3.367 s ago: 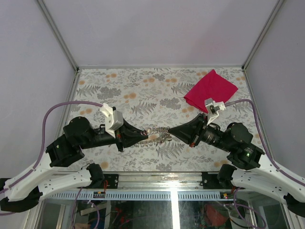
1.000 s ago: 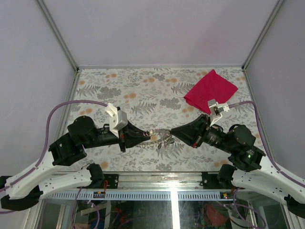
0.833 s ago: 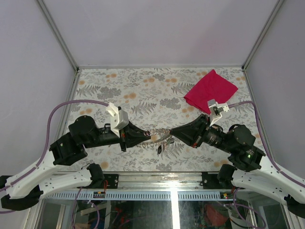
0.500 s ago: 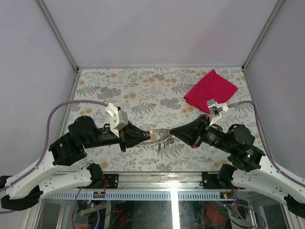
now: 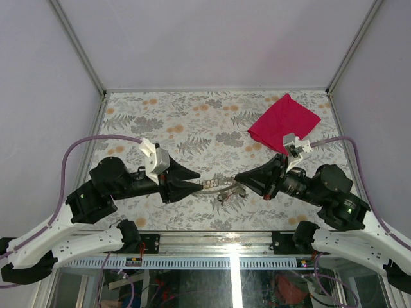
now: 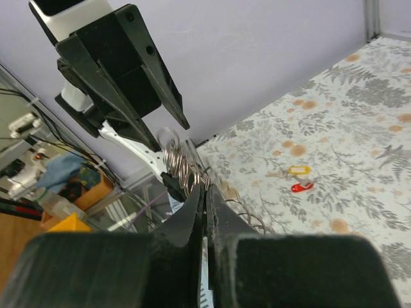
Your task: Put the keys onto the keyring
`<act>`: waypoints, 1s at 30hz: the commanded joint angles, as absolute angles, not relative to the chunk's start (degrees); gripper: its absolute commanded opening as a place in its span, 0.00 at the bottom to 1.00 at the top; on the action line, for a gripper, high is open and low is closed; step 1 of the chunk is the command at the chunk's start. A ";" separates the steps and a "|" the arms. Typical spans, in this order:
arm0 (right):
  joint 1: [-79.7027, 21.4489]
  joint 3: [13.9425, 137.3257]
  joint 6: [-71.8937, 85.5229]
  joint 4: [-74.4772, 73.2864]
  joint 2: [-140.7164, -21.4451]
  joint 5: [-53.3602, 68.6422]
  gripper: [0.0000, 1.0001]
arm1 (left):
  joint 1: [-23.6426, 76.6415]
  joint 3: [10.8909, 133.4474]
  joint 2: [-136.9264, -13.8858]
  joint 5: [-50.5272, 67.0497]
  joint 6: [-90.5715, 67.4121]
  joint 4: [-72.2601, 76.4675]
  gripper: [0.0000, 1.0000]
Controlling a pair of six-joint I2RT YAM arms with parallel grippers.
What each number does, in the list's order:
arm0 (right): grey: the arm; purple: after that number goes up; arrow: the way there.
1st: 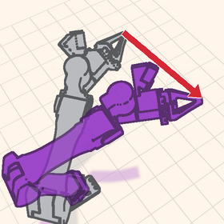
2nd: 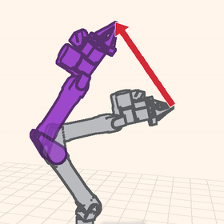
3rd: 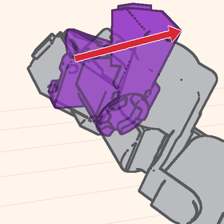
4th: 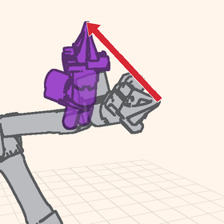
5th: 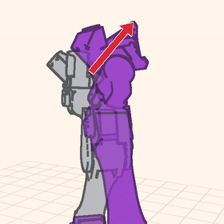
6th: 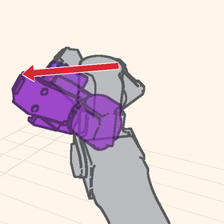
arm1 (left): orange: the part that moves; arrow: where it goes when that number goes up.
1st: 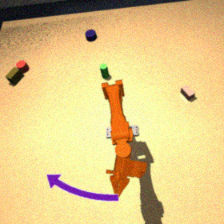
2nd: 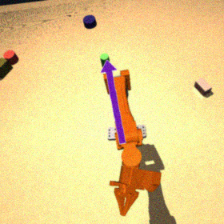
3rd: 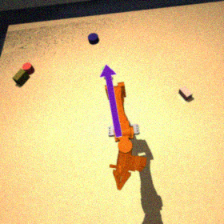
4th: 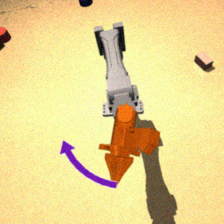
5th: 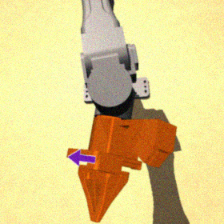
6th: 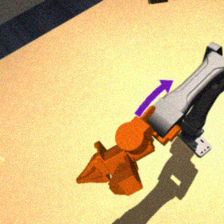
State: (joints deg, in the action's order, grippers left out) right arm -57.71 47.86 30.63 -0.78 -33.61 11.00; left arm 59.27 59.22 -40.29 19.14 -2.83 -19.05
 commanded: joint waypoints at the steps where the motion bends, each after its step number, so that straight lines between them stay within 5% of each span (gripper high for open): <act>1: -57.93 55.92 22.51 -8.32 -34.49 8.66 0.00 | 59.30 58.31 -39.26 19.93 -3.67 -13.53 0.39; 13: -57.93 66.33 6.66 -27.57 -41.00 8.64 0.00 | 59.25 56.53 -41.26 16.42 -5.60 -8.77 0.49; 30: -57.92 58.30 -1.62 -13.78 -38.41 23.53 0.00 | 59.25 57.61 -47.15 25.30 -5.16 -1.79 0.30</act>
